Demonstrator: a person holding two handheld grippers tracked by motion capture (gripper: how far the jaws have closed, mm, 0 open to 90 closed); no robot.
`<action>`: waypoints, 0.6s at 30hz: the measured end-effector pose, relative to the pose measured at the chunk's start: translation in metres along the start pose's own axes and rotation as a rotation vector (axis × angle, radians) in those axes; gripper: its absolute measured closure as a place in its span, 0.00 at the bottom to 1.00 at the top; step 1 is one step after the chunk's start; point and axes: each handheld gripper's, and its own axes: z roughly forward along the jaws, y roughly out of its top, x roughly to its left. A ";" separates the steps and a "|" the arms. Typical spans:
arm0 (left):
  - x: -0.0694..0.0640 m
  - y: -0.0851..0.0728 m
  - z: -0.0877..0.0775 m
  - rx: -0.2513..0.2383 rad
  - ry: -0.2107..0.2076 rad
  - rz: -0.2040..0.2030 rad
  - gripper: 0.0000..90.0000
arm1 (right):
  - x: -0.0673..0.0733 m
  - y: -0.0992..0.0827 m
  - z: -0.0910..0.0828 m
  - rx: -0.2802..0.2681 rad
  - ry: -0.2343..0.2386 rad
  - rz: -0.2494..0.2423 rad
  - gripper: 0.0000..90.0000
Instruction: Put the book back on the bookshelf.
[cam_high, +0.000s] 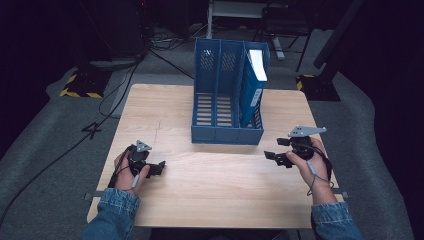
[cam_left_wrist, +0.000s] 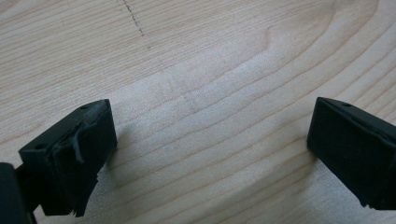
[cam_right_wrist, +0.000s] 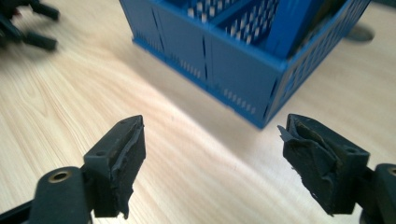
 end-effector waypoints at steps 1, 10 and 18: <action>0.000 0.000 0.000 0.000 0.000 0.000 0.02 | 0.000 -0.003 0.002 0.006 -0.002 0.000 0.24; 0.000 0.000 0.000 0.000 0.000 0.000 0.02 | 0.002 -0.038 0.028 0.049 0.028 0.045 0.24; 0.000 0.000 0.000 0.000 0.000 0.000 0.02 | 0.009 -0.052 0.047 0.108 0.018 0.026 0.24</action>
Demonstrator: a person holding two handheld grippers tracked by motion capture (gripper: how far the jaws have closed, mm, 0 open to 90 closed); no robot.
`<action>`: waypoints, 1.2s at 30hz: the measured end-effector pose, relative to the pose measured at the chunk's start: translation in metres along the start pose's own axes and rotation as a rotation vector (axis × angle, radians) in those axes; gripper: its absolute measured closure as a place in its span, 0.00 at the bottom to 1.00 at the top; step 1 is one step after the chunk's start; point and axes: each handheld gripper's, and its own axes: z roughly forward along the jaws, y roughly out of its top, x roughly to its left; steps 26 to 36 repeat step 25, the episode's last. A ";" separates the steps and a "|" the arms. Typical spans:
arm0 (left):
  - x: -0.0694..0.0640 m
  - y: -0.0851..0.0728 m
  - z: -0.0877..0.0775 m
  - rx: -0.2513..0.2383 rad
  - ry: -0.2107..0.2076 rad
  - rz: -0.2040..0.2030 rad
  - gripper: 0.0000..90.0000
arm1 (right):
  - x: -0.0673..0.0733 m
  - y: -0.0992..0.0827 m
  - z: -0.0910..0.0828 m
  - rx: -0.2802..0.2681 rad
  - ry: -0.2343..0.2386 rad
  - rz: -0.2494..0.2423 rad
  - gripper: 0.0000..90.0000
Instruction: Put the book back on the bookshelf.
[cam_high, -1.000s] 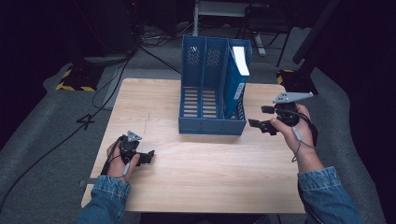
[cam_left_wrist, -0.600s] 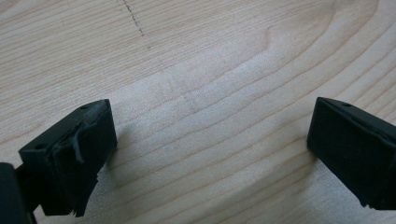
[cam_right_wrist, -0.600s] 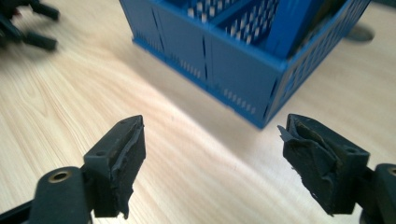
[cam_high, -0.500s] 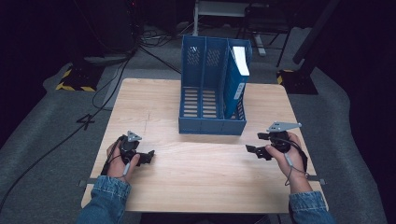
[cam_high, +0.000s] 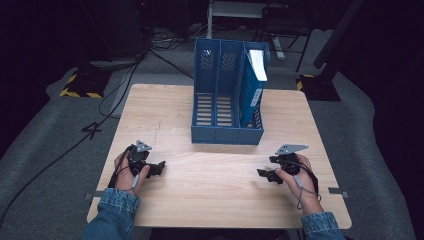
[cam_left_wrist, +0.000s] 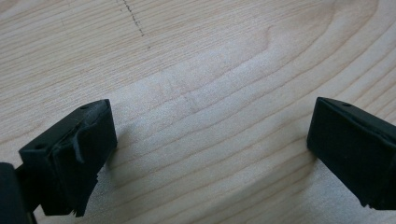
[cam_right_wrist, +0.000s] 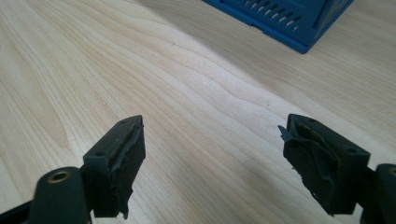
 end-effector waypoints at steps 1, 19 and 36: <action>0.000 0.000 0.000 0.000 0.000 0.000 0.02 | 0.000 -0.003 0.006 0.015 -0.002 0.006 0.24; 0.000 0.000 0.000 0.003 -0.002 0.001 0.02 | 0.003 -0.011 0.029 -0.047 -0.070 -0.089 0.08; 0.000 0.001 0.000 0.005 -0.005 0.002 0.02 | 0.002 -0.010 0.029 -0.047 -0.071 -0.090 0.07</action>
